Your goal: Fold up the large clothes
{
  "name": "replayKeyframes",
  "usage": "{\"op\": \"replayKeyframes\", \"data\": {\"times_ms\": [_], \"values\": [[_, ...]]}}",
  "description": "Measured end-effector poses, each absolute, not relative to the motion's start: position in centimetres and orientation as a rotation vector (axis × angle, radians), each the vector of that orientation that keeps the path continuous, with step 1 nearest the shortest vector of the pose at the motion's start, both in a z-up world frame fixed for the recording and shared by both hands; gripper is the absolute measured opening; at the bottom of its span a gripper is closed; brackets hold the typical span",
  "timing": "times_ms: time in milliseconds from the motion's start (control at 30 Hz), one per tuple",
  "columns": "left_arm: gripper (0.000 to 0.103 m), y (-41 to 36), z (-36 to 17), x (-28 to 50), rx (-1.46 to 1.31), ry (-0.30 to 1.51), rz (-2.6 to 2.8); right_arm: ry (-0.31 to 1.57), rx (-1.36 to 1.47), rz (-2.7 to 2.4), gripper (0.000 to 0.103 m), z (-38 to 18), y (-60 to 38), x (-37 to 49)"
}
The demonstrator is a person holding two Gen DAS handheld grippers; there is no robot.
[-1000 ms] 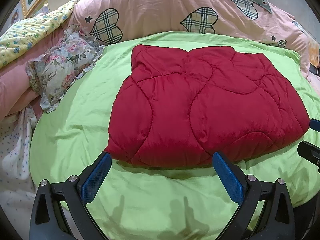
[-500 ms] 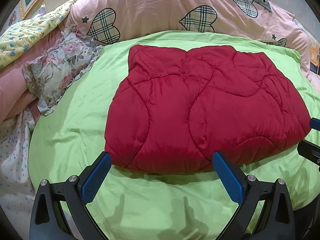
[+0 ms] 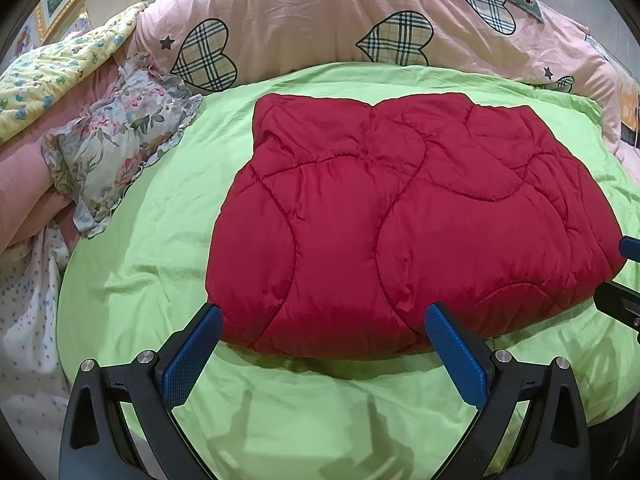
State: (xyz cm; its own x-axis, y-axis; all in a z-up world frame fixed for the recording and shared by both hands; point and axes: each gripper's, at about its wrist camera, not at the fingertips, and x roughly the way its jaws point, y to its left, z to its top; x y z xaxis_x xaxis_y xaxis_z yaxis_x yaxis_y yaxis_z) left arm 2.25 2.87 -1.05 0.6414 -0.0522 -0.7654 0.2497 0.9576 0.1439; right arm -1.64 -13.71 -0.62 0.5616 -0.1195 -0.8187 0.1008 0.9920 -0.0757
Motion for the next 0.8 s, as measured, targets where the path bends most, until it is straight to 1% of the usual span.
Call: {"op": "replayKeyframes", "data": {"times_ms": [800], "values": [[0.102, 2.72, -0.63, 3.07, 0.236, 0.843, -0.185, 0.963, -0.013, -0.131, 0.102, -0.17, -14.09, -0.70]]}}
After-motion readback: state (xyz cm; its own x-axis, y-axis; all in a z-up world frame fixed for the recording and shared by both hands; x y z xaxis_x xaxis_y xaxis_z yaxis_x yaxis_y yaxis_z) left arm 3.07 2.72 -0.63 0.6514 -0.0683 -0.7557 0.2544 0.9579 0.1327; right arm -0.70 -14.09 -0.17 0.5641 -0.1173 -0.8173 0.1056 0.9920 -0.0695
